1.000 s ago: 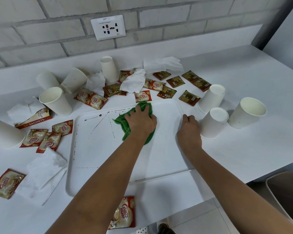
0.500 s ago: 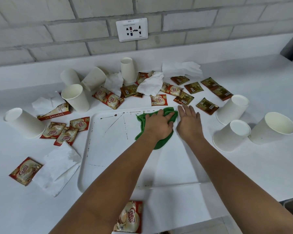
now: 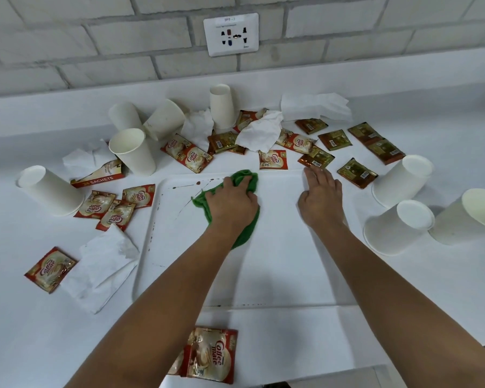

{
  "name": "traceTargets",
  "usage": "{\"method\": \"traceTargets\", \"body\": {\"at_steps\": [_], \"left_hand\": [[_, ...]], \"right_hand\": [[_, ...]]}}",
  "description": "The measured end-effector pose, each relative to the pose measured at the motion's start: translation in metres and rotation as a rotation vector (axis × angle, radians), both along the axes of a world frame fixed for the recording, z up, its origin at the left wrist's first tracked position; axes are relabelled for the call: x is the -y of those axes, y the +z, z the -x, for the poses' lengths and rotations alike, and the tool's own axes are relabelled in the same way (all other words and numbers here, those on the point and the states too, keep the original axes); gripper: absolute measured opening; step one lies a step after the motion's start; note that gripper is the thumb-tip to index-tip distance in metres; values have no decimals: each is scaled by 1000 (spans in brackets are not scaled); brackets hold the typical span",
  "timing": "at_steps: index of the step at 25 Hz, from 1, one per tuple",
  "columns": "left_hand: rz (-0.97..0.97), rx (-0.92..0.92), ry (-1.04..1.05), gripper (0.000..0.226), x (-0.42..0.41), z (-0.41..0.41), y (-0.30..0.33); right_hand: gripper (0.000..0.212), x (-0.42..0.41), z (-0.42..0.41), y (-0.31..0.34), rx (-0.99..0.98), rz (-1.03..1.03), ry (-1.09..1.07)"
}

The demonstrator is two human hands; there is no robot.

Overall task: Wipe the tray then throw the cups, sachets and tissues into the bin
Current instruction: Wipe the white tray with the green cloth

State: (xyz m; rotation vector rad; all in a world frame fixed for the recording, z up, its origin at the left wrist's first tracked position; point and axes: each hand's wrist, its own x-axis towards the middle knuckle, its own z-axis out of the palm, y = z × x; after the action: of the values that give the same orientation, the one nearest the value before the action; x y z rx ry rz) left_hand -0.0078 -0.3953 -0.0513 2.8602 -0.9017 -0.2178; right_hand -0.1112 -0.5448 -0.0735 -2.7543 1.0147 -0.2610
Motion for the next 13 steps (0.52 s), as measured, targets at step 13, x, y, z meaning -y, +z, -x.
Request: {"method": "traceTargets", "body": {"at_steps": [13], "left_hand": [[9,-11,-31,49,-3,-3,0]], "right_hand": [[60,-4,-2,-2,-37,12,-12]]}}
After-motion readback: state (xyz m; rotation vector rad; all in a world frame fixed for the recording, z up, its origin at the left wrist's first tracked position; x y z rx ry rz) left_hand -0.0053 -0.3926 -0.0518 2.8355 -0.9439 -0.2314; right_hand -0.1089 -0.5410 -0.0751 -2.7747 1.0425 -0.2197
